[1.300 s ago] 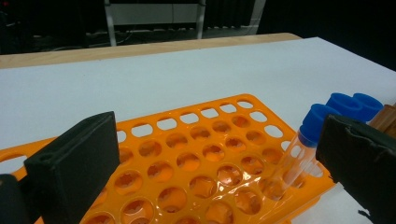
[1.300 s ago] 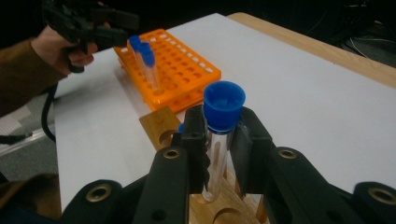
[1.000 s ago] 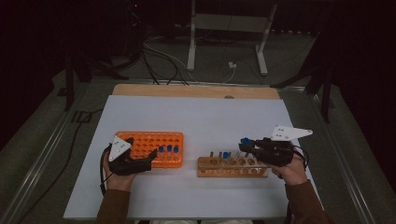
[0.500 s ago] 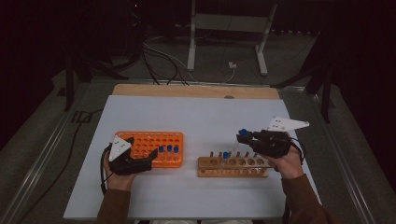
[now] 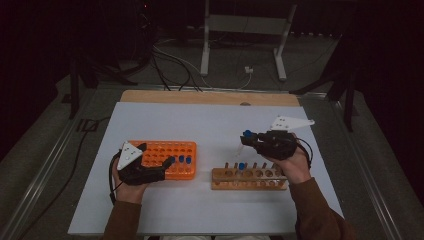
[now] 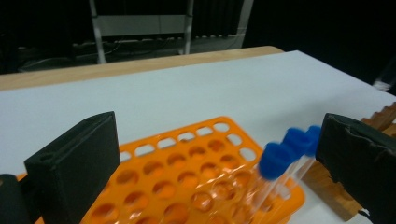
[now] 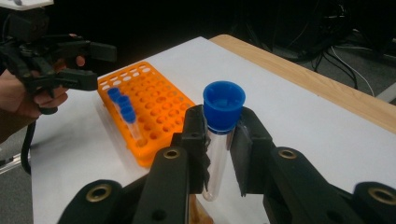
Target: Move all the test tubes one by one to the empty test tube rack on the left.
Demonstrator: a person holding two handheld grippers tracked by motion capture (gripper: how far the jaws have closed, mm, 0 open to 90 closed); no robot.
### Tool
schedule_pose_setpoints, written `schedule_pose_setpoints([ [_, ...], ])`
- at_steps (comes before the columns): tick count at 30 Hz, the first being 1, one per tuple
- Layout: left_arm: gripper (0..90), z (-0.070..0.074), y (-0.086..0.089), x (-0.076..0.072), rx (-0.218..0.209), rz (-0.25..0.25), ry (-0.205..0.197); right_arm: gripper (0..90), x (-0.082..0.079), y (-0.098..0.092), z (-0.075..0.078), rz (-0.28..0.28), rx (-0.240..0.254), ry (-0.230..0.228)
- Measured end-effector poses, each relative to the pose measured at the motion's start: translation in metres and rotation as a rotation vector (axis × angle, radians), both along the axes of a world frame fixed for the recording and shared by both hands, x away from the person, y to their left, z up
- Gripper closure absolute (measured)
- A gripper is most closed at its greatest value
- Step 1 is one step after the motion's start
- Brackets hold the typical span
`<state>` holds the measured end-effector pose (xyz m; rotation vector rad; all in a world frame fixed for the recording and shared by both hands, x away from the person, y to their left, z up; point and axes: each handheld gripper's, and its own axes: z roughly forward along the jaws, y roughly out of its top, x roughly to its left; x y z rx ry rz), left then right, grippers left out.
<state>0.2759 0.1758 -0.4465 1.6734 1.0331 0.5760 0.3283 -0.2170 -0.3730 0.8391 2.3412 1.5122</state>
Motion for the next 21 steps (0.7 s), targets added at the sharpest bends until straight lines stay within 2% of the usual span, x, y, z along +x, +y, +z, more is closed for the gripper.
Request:
schedule_pose_setpoints([
  [8,2.7,0.013,-0.021,0.003,-0.004,-0.067,-0.014,76.4,0.007,0.021,0.005,0.017,-0.008,-0.001],
  [13,4.1,0.02,-0.038,0.007,0.009,-0.114,-0.026,76.4,0.009,0.034,0.007,0.032,-0.008,0.003],
  [16,4.2,0.023,-0.048,0.01,-0.003,-0.155,-0.013,76.4,0.011,0.041,0.009,0.044,-0.014,0.002],
  [21,4.7,0.027,-0.066,0.015,0.005,-0.2,-0.014,76.4,0.012,0.052,0.009,0.06,-0.022,0.008],
])
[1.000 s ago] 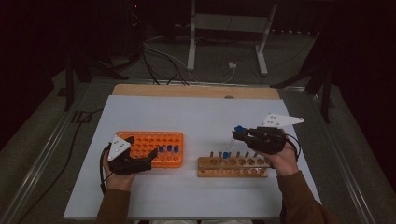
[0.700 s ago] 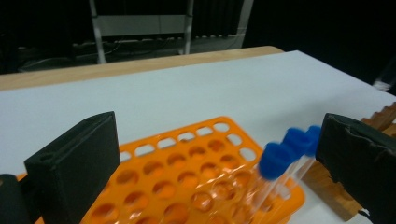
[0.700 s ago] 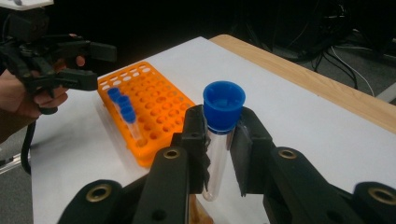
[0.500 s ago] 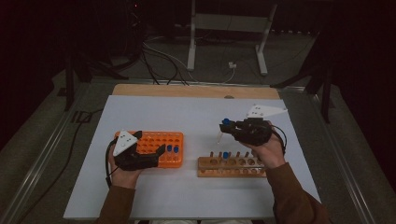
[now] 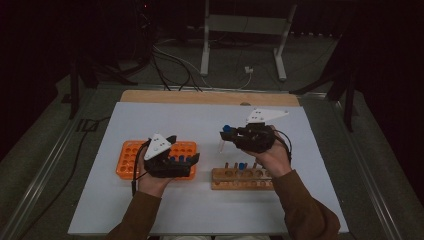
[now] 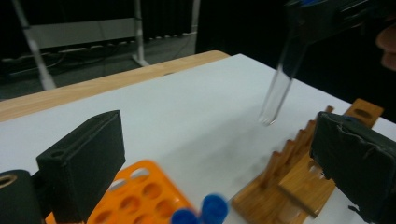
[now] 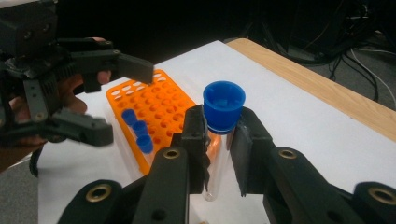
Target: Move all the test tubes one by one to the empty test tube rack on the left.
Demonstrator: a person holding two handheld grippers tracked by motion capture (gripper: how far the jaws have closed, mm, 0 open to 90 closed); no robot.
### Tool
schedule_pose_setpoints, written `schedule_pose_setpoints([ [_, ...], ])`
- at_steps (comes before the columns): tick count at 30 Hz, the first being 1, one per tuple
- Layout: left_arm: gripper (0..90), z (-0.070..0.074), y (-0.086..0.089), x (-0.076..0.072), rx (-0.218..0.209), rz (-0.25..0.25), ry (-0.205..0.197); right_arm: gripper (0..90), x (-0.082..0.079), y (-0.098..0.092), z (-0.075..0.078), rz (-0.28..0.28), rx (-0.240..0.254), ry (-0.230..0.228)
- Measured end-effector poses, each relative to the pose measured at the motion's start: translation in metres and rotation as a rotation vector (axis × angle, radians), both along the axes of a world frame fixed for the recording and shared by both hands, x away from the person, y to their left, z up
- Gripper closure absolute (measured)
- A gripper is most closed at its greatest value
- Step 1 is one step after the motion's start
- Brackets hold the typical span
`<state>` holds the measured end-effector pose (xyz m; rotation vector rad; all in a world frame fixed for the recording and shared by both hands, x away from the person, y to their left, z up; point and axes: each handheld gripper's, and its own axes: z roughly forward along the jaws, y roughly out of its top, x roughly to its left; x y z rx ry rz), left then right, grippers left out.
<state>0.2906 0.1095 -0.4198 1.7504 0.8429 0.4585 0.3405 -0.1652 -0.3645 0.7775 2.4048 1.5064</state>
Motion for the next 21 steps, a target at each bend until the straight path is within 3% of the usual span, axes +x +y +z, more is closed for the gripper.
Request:
schedule_pose_setpoints([
  [2,6.7,0.002,-0.007,0.001,0.009,-0.009,-0.014,76.4,0.001,0.003,-0.001,0.004,0.001,0.003],
  [8,24.3,0.005,-0.028,0.002,0.023,-0.045,-0.053,76.4,0.0,0.011,-0.002,0.015,0.001,0.011],
  [16,58.2,0.004,-0.049,0.007,0.05,-0.063,-0.056,76.4,-0.002,0.019,-0.002,0.033,0.0,0.011],
  [21,72.4,0.004,-0.051,0.008,0.032,-0.067,-0.054,76.4,-0.003,0.02,-0.002,0.037,0.001,0.012],
])
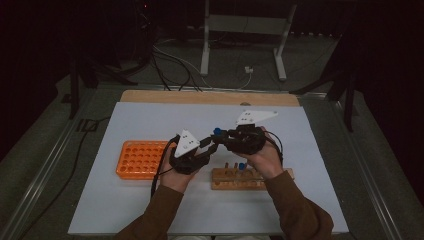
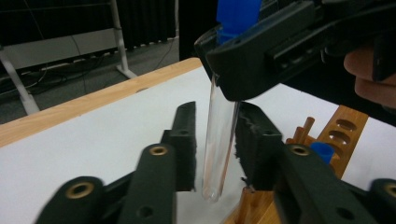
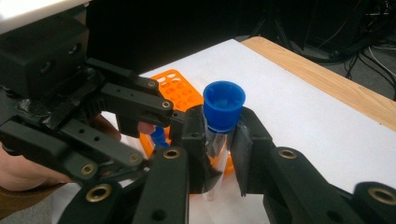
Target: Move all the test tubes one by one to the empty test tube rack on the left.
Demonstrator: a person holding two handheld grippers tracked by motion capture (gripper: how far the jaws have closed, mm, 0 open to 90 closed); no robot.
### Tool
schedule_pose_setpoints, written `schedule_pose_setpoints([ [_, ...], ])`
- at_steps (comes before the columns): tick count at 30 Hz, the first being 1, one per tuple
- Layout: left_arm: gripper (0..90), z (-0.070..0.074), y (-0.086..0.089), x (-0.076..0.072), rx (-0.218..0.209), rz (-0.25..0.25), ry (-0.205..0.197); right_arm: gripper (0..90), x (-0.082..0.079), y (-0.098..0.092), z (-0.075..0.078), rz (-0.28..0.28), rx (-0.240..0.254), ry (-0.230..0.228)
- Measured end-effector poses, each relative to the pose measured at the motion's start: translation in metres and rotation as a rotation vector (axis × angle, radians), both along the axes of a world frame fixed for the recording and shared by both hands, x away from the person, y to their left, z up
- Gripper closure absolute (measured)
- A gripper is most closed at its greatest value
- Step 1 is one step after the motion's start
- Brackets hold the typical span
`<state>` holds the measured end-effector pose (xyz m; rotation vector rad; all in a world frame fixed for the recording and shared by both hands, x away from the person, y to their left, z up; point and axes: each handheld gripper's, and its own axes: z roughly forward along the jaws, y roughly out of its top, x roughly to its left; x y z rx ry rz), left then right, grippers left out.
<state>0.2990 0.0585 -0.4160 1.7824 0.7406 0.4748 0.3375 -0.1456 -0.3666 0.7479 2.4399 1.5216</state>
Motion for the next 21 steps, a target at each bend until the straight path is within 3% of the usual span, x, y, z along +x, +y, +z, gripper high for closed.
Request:
schedule_pose_setpoints([
  [5,76.9,-0.0004,-0.0008,-0.0011,0.009,-0.009,-0.011,76.4,-0.0002,0.0003,-0.0005,0.0,0.001,0.005],
  [18,73.9,-0.0007,0.0025,-0.002,-0.023,-0.025,-0.012,76.4,-0.0003,0.0008,-0.0009,0.001,0.001,0.009],
  [21,77.1,-0.001,0.0023,-0.0022,-0.016,-0.024,-0.013,76.4,-0.0004,0.0007,-0.0014,0.002,0.003,0.01],
])
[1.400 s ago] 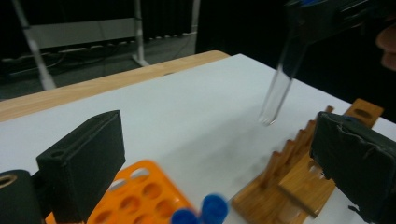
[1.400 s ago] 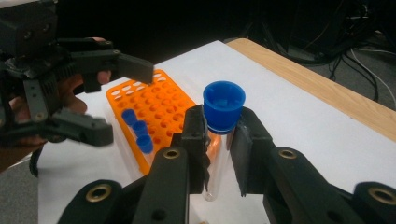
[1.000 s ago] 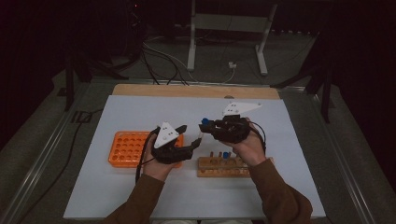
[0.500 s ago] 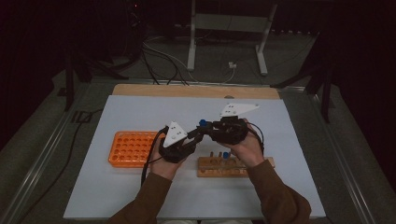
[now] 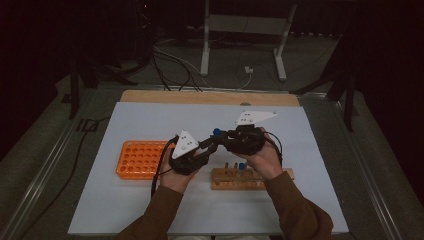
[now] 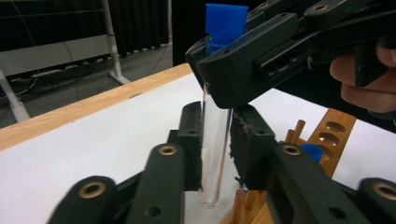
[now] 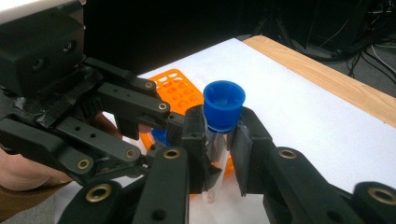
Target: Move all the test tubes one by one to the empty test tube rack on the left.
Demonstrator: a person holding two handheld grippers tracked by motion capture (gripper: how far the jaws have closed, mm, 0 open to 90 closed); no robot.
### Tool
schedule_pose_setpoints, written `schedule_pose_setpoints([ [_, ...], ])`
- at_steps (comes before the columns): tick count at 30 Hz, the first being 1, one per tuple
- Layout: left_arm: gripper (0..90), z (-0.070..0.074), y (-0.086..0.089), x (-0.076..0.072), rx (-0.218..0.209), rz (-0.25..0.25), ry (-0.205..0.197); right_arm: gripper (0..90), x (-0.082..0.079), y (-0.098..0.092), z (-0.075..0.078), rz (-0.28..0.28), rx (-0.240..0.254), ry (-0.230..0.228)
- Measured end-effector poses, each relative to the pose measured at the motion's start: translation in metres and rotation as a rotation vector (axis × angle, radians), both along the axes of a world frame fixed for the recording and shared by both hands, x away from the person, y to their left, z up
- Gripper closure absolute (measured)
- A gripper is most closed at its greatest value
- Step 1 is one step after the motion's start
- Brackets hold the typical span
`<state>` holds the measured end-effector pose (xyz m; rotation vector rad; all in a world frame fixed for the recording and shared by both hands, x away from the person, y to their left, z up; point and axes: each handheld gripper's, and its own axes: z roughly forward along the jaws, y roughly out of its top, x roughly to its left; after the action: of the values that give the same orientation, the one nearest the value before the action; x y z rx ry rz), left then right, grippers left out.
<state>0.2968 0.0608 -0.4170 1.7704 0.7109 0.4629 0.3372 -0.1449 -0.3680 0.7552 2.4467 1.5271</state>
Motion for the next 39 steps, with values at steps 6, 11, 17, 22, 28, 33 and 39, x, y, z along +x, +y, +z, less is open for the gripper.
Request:
schedule_pose_setpoints([
  [6,78.3,0.0,0.0,-0.001,0.004,0.0,-0.009,75.0,0.0,-0.001,0.0,0.004,0.0,0.003],
  [11,78.4,0.001,0.005,0.002,-0.005,0.025,0.001,53.5,-0.001,-0.008,0.001,-0.003,0.037,-0.006],
  [17,78.4,0.002,0.015,0.003,-0.022,0.055,-0.004,29.8,0.002,-0.024,0.001,-0.06,0.089,-0.003],
  [22,78.4,0.003,0.027,0.004,-0.04,0.08,-0.001,14.5,0.001,-0.037,-0.002,-0.125,0.071,-0.025],
  [28,78.3,0.004,0.043,0.003,-0.059,0.108,-0.003,4.9,0.002,-0.053,-0.01,-0.18,0.067,-0.032],
  [33,78.3,0.003,0.058,0.003,-0.07,0.133,-0.004,2.8,0.002,-0.067,-0.016,-0.221,0.073,-0.03],
  [39,78.3,0.002,0.074,0.0,-0.084,0.159,0.0,1.8,0.001,-0.079,-0.023,-0.251,0.048,-0.032],
])
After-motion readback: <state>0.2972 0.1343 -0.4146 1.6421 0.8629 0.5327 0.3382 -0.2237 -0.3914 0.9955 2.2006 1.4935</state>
